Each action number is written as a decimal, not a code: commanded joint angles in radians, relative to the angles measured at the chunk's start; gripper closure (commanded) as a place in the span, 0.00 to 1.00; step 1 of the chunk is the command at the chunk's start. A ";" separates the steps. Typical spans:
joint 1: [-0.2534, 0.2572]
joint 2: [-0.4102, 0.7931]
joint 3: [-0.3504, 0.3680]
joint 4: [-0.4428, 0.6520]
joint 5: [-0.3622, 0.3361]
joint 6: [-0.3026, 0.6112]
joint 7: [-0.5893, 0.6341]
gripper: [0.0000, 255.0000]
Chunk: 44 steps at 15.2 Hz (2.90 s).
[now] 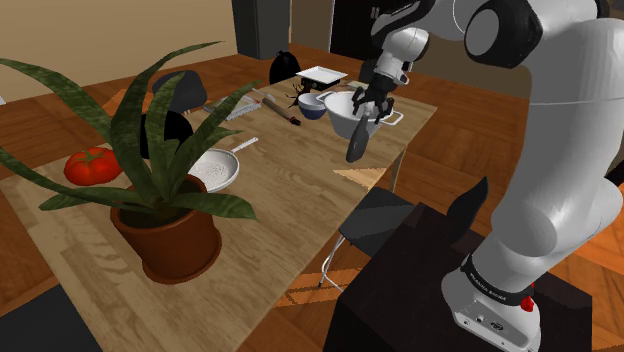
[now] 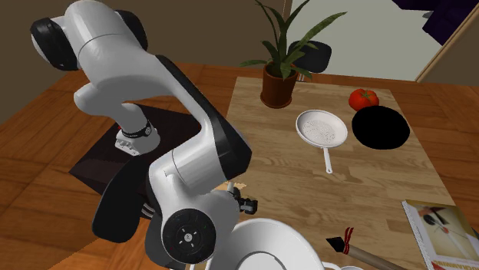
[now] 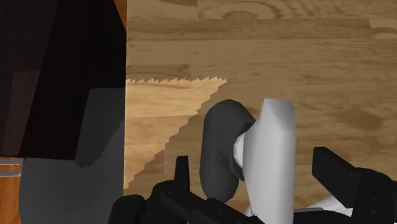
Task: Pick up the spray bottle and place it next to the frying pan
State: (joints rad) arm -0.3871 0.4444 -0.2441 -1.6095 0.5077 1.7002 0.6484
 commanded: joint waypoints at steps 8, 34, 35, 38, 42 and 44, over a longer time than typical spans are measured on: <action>0.009 0.070 0.022 -0.050 0.006 0.046 0.000 0.00; 0.000 0.000 0.023 0.008 -0.020 -0.066 0.055 1.00; -0.001 -0.005 0.022 0.014 -0.022 -0.076 0.060 1.00; -0.002 -0.018 0.021 0.035 -0.026 -0.107 0.073 1.00; -0.004 -0.032 0.019 0.067 -0.030 -0.149 0.091 1.00; -0.006 -0.038 0.019 0.084 -0.031 -0.170 0.100 1.00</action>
State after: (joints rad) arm -0.3921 0.4094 -0.2250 -1.5340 0.4771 1.5409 0.7437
